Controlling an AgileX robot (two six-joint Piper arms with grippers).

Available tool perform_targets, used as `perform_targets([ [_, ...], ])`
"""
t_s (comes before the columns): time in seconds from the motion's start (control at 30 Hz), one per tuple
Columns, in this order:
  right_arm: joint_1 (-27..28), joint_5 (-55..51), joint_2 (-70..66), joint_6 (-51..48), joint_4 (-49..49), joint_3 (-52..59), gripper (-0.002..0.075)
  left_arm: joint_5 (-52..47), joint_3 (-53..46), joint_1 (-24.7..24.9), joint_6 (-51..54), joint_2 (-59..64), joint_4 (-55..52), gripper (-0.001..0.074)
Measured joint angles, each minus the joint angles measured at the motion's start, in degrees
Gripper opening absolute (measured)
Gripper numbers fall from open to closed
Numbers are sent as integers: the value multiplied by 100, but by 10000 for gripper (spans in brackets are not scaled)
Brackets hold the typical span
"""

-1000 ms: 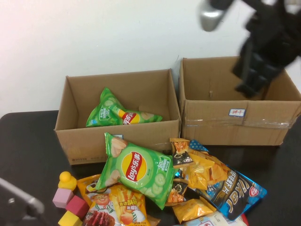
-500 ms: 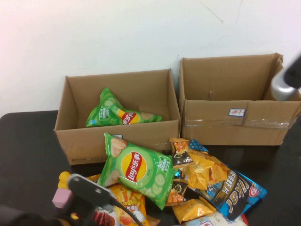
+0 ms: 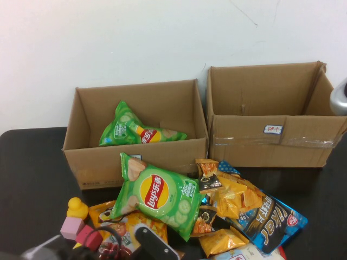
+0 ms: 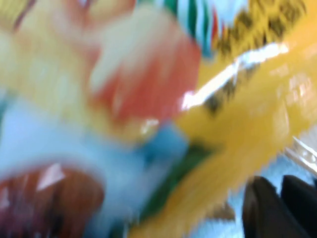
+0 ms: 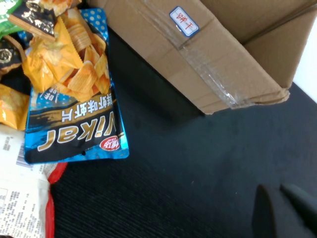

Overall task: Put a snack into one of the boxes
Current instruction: Pick up the potato chip

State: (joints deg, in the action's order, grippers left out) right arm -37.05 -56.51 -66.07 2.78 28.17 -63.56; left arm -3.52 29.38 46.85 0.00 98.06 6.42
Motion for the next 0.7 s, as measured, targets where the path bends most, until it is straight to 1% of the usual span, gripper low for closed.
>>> perform_targets([
  [0.03, 0, 0, 0, 0, 0, 0, -1, 55, 38, 15, 0, 82, -78, 78],
  [0.07, 0, 0, 0, 0, 0, 0, -1, 71, 94, 18, 0, 177, -174, 130],
  [0.2, 0, 0, 0, 0, 0, 0, -1, -2, 340, 31, 0, 527, -467, 412],
  [0.27, 0, 0, 2, 0, 0, 0, -1, -36, 449, 31, 0, 679, -509, 508],
  [0.3, 0, 0, 2, 0, 0, 0, -1, -36, 510, 31, 0, 771, -550, 537],
  [0.4, 0, 0, 2, 0, 23, 0, -1, -74, 704, 31, 0, 1047, -713, 563],
  [0.53, 0, 0, 2, 0, 47, 0, -1, -327, 1005, 40, -75, 1246, -1013, 553],
  [0.63, 0, 0, 2, 0, 69, 0, -1, -620, 1259, 40, -433, 1293, -1391, 518],
  [0.7, 0, 0, 2, 0, 69, 0, -1, -927, 1420, 40, -769, 1293, -1773, 477],
])
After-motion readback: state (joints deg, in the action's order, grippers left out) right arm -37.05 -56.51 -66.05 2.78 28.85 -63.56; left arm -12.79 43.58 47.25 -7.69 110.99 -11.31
